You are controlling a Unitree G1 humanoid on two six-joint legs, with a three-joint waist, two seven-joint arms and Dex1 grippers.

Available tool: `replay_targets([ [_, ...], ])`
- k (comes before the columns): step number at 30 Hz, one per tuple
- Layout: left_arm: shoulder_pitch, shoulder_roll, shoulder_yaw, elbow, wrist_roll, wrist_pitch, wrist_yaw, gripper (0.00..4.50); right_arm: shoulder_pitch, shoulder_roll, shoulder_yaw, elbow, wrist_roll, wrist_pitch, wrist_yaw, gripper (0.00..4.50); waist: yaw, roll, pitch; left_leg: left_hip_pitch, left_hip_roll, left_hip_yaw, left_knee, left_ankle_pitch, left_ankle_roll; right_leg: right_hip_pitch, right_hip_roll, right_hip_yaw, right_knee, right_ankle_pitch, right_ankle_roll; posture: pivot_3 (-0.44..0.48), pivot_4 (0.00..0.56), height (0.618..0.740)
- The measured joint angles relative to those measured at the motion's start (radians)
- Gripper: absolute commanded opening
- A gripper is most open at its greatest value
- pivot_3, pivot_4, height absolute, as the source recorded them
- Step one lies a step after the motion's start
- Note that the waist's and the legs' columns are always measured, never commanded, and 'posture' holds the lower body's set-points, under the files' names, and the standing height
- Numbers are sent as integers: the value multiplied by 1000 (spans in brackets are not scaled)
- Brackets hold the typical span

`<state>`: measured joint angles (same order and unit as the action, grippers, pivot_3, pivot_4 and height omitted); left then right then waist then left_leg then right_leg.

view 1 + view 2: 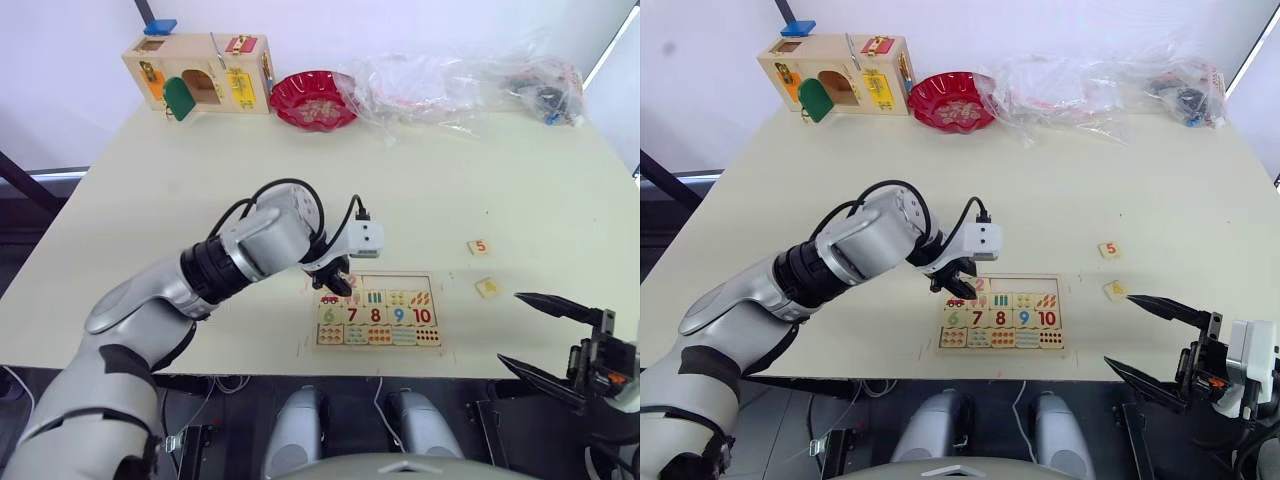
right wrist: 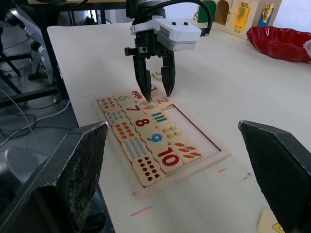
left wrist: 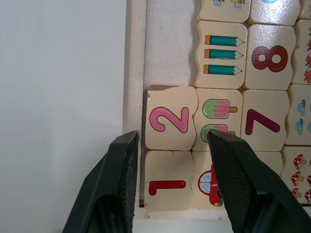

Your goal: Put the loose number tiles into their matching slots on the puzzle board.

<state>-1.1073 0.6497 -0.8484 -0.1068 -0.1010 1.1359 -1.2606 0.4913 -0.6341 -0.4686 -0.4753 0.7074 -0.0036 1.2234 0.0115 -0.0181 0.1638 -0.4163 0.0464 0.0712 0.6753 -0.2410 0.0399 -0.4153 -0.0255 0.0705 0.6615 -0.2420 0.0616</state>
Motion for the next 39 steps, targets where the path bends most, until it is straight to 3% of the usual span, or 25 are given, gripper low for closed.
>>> replay_targets([
  [3, -38, 58, 67, 13, -45, -34, -65, 2351, -9, -1, 3, 0, 0, 0, -1, 4500, -5, 0, 0, 0, 0, 0, 0, 0, 0, 0, 0, 0, 0, 0, 0, 0, 150, 740],
  [6, -32, 112, 154, 64, -50, -205, -104, 2351, -18, -2, 9, 1, 0, 1, -2, 4500, -5, 1, 0, 1, 0, 0, 0, 0, 0, 0, 0, 0, 0, 0, 0, 0, 150, 740],
  [9, 63, 84, 256, 153, -69, -410, -110, 2351, -32, -2, 22, 4, 0, 1, -2, 4500, 0, 1, -1, 0, 0, 0, 1, 0, 0, 1, 0, 0, 0, 0, 0, 0, 150, 740],
  [12, 101, 71, 274, 209, -79, -473, -139, 2351, -38, -3, 22, 12, 0, 1, -3, 4500, 1, 0, 0, -1, 0, 1, 3, 0, 0, 1, 0, -1, 0, 0, 0, 0, 150, 740],
  [15, 140, 47, 307, 239, -81, -551, -146, 1547, -44, -3, 23, 18, 0, 1, -4, 4500, 3, 0, 0, -2, -1, 1, 3, 0, 0, 2, 0, -2, 0, 0, -1, 0, 150, 740],
  [18, 169, 17, 330, 241, -82, -599, -146, 92, -51, -3, 27, 19, 0, 1, -6, 4500, 1, 0, 0, -2, -1, 1, 4, 0, 0, 2, 0, -2, 0, 0, -1, 0, 150, 740],
  [39, 313, -17, 384, 312, -41, -722, -137, 38, -36, -3, 33, 17, 0, 3, -15, 4500, 1, 0, 0, -1, 0, 1, 4, 0, 0, 2, 0, -2, 1, 0, -1, 0, 150, 740],
])
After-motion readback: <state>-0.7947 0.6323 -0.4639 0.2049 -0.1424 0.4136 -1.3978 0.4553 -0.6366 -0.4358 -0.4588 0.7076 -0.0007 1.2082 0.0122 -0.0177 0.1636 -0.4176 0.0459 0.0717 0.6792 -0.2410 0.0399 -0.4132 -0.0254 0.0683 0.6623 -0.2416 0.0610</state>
